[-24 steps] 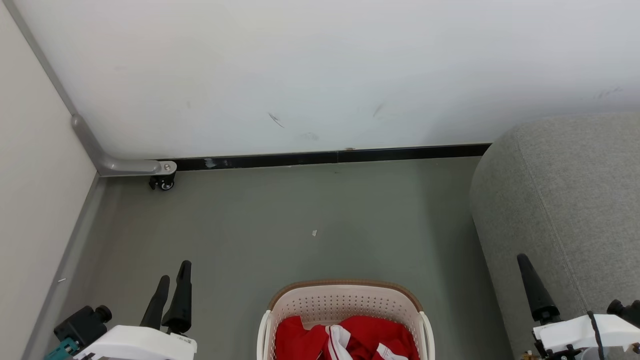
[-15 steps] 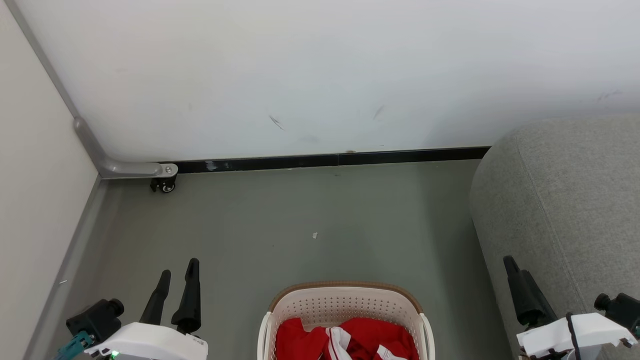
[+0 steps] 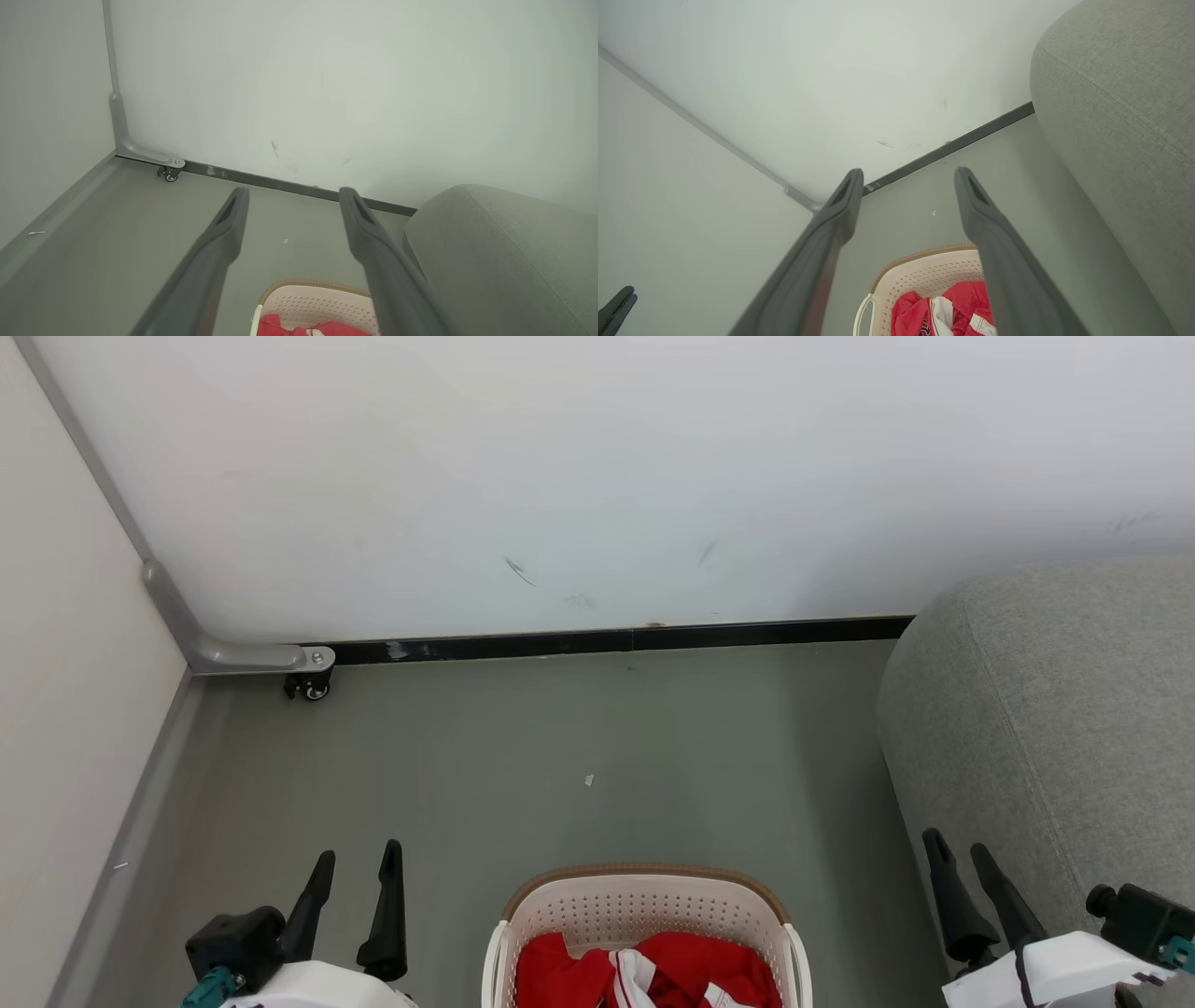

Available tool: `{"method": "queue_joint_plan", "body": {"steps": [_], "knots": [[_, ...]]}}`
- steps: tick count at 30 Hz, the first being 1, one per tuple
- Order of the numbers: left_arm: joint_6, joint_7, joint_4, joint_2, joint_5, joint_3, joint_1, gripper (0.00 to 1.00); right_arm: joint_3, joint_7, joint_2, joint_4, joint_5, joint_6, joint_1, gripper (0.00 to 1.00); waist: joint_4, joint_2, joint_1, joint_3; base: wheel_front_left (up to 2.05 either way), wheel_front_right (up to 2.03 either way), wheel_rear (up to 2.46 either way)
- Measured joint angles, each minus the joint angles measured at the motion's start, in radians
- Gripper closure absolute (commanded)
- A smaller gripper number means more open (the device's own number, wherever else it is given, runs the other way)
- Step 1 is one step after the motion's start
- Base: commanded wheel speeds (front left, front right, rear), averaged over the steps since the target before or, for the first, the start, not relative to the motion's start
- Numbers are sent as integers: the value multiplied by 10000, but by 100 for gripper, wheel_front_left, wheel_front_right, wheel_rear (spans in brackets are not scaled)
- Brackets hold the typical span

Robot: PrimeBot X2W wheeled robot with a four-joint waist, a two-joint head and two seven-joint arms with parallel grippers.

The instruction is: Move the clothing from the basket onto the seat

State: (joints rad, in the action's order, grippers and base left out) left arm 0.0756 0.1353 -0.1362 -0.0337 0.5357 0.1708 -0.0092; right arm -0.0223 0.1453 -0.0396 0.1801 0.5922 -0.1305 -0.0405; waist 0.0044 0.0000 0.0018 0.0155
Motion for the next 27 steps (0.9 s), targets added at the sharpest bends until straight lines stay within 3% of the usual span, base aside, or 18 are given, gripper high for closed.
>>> {"method": "queue_joint_plan", "body": {"steps": [27], "knots": [[1126,970,221,-63,-3653,625,3,0,77,849,10,-328,-4142,-2,-17,0,-18,0,-12,-39,0,0,0]]}}
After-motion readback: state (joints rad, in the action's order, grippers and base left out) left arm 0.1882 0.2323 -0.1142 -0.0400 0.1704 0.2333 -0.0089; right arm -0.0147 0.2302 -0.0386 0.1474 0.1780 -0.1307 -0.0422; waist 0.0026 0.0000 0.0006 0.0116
